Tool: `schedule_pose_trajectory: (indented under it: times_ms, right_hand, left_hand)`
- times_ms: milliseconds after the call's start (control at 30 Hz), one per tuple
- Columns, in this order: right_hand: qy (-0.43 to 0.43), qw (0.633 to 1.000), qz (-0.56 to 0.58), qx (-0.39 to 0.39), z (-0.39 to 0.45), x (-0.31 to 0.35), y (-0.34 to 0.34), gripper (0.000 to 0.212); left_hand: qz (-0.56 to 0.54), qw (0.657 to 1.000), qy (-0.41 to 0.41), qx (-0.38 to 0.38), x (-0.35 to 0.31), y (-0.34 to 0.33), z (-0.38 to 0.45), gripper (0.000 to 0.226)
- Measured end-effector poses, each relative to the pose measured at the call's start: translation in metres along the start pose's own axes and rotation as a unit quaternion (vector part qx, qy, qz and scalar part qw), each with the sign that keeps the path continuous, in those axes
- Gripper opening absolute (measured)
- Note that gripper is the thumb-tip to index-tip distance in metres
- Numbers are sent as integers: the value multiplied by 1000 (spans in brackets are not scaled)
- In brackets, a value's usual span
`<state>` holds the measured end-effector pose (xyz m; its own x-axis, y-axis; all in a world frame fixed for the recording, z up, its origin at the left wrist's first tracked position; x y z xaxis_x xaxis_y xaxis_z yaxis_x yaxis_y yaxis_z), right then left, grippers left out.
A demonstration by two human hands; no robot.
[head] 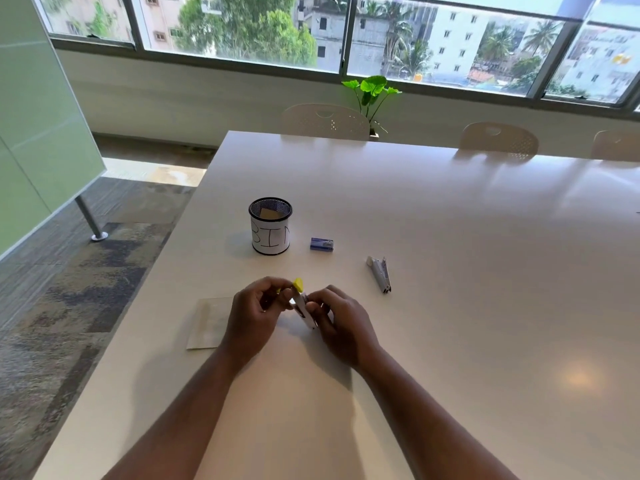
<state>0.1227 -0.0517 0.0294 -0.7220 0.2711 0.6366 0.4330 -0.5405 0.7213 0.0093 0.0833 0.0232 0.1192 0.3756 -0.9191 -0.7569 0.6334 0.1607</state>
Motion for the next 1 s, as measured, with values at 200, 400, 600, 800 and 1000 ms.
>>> schedule_pose_trajectory:
  times_ms: [200,400,600,800,1000]
  right_hand:
    - [20,999,-4,-27,-1,3,4,34]
    - [25,998,-15,-61,-1,2,7,26]
    - [28,998,-17,-61,-2,3,8,25]
    - [42,997,-12,-61,-3,6,9,22]
    - [33,997,24,-63,-2,2,12,21]
  left_hand:
    - [3,999,-18,38,-5,-6,-3,13]
    - [26,998,-40,46,-11,-8,-5,12]
    - [51,995,-59,65,-15,-10,-7,14]
    - [58,994,-57,70,-13,-12,-5,5]
    - [53,992,-79,80,-17,-17,-6,8]
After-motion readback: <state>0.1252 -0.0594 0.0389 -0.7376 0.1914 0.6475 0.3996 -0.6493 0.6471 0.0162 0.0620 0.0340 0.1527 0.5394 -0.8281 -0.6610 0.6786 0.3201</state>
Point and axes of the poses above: each hand's wrist, its own z-axis towards the middle knuckle, its own y-axis out of the back of the hand, x = y × z, the point moved 8 cm from there along z, towards the middle knuckle, and after that the axes turned 2 degrees about -y, right-handed, at the moved point
